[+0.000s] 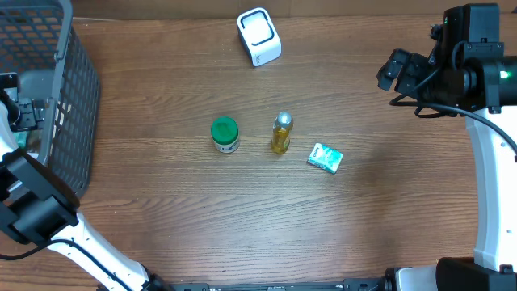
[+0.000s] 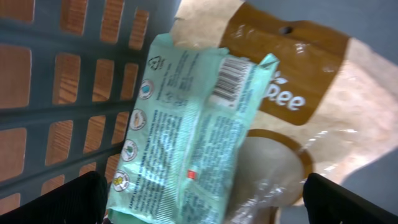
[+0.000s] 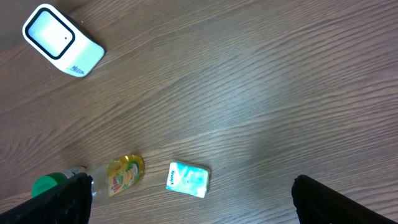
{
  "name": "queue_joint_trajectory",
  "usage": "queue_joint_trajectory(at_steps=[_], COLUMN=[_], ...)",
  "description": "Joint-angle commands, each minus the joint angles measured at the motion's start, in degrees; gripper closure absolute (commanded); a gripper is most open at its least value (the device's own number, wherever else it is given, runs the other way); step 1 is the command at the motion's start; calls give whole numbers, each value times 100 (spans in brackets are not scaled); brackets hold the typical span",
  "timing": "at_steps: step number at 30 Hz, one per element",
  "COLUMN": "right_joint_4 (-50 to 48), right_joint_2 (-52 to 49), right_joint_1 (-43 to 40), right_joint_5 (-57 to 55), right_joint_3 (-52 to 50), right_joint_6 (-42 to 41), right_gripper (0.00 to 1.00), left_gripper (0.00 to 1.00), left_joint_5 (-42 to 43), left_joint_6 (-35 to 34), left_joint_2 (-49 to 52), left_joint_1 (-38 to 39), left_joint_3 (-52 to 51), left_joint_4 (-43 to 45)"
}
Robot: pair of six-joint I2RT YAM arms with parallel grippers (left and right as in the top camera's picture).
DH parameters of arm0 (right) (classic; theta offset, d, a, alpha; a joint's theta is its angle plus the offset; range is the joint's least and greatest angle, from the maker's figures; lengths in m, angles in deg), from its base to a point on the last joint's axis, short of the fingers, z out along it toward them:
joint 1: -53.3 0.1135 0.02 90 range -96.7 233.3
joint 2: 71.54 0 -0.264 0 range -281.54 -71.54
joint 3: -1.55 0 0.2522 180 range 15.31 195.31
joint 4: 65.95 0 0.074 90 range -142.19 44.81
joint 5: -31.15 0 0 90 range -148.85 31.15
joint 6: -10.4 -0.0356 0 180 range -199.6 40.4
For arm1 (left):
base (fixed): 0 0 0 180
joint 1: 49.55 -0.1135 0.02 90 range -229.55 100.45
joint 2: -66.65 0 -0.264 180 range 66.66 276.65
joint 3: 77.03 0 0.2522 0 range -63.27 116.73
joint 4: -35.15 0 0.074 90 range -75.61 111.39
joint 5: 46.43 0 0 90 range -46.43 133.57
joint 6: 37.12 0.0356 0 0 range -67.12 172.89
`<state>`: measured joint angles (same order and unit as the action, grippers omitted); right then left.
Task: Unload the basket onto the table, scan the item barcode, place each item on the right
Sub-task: 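Reach the left gripper into the basket and grasp the green wipes pack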
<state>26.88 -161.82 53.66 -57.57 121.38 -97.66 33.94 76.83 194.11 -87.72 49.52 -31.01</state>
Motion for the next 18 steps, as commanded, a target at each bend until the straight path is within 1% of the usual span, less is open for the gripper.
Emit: queue_joint_trajectory(at_steps=[1, 3, 7, 12, 18], right_joint_4=[-26, -28, -28, -31, -33], right_joint_2=[42, 42, 42, 42, 42], right_joint_1=[-11, -11, -11, -11, -11], right_joint_5=[9, 11, 26, 33, 31], right_joint_3=[-4, -4, -4, -4, -4], right_joint_6=[-39, -39, -42, -42, -42], right_gripper=[0, 0, 0, 0, 0], left_gripper=[0, 0, 1, 1, 0], left_joint_5=[162, 310, 350, 782, 789], left_joint_6=[-37, -39, -44, -50, -131], left_joint_2=[170, 177, 190, 234, 575], left_joint_1=[-160, -229, -350, -492, -564], left_joint_3=[15, 15, 11, -22, -22], left_joint_4=[66, 85, 146, 133, 17])
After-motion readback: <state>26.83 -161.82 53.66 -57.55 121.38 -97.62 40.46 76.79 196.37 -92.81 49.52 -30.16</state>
